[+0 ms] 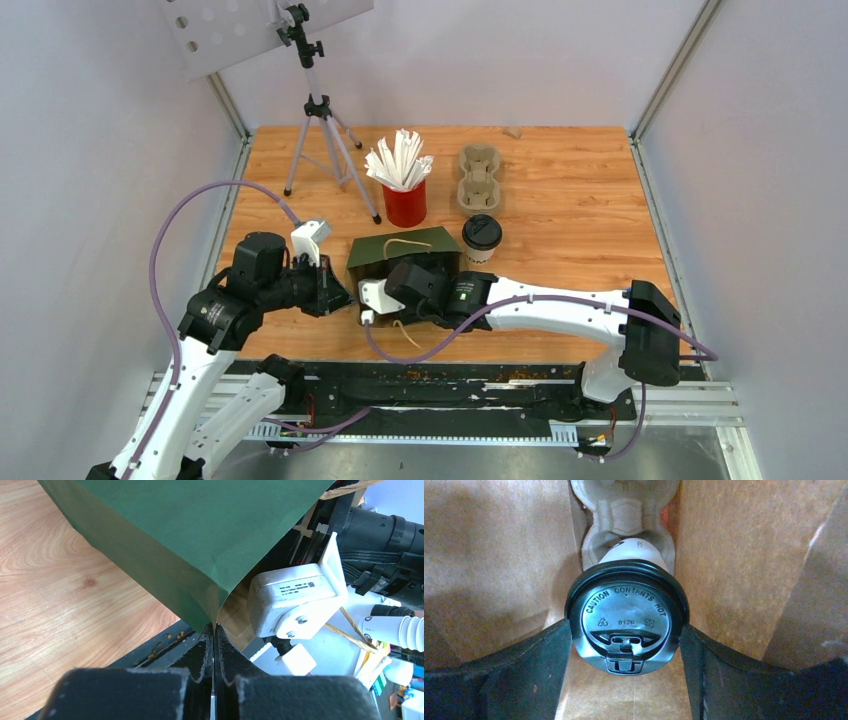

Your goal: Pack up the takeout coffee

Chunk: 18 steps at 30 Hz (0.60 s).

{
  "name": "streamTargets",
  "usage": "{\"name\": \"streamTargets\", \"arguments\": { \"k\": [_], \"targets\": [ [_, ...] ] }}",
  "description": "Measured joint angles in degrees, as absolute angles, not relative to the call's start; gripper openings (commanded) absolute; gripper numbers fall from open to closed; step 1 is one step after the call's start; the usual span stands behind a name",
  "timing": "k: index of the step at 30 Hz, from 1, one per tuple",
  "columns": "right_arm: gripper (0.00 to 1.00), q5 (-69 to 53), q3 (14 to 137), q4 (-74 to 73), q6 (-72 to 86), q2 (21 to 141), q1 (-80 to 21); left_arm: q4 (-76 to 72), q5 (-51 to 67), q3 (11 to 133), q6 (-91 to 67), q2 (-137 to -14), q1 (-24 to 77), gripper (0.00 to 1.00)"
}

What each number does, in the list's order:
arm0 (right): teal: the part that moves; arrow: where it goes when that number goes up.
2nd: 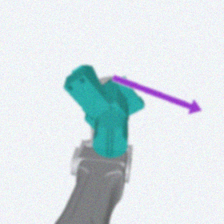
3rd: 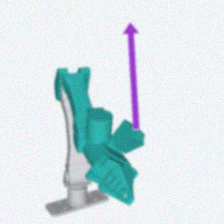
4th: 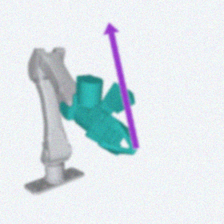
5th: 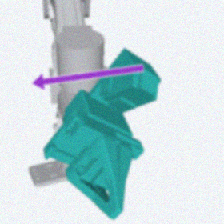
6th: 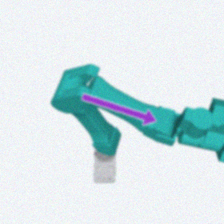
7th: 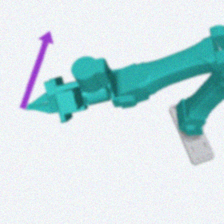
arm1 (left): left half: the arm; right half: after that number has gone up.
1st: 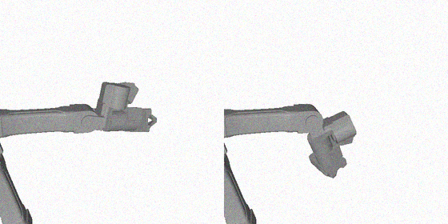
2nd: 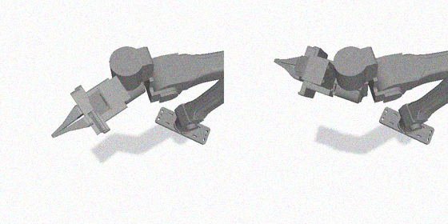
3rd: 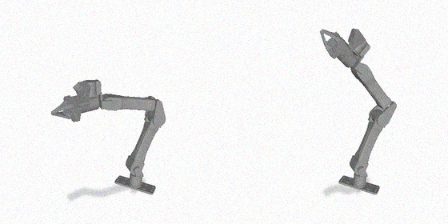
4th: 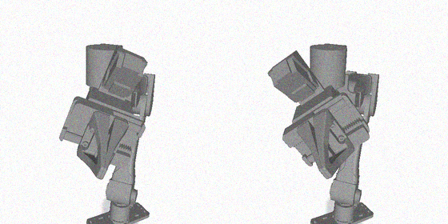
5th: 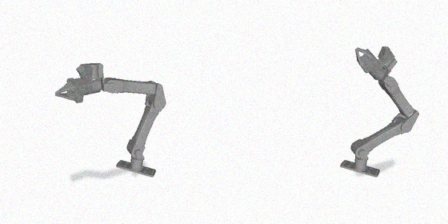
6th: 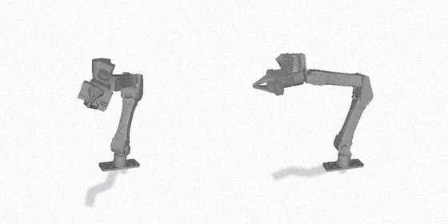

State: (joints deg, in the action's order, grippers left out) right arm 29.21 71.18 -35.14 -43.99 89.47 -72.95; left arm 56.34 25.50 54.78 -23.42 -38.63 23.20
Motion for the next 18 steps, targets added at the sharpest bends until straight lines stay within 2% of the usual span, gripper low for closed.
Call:
{"name": "streamTargets", "arguments": {
  "k": [18],
  "targets": [
    [0.70, 29.50, 70.06, -32.62, -44.86, 90.78, -72.93, 56.27, 26.15, 54.78, -23.35, -38.81, 23.20, 0.00]
  ]
}}
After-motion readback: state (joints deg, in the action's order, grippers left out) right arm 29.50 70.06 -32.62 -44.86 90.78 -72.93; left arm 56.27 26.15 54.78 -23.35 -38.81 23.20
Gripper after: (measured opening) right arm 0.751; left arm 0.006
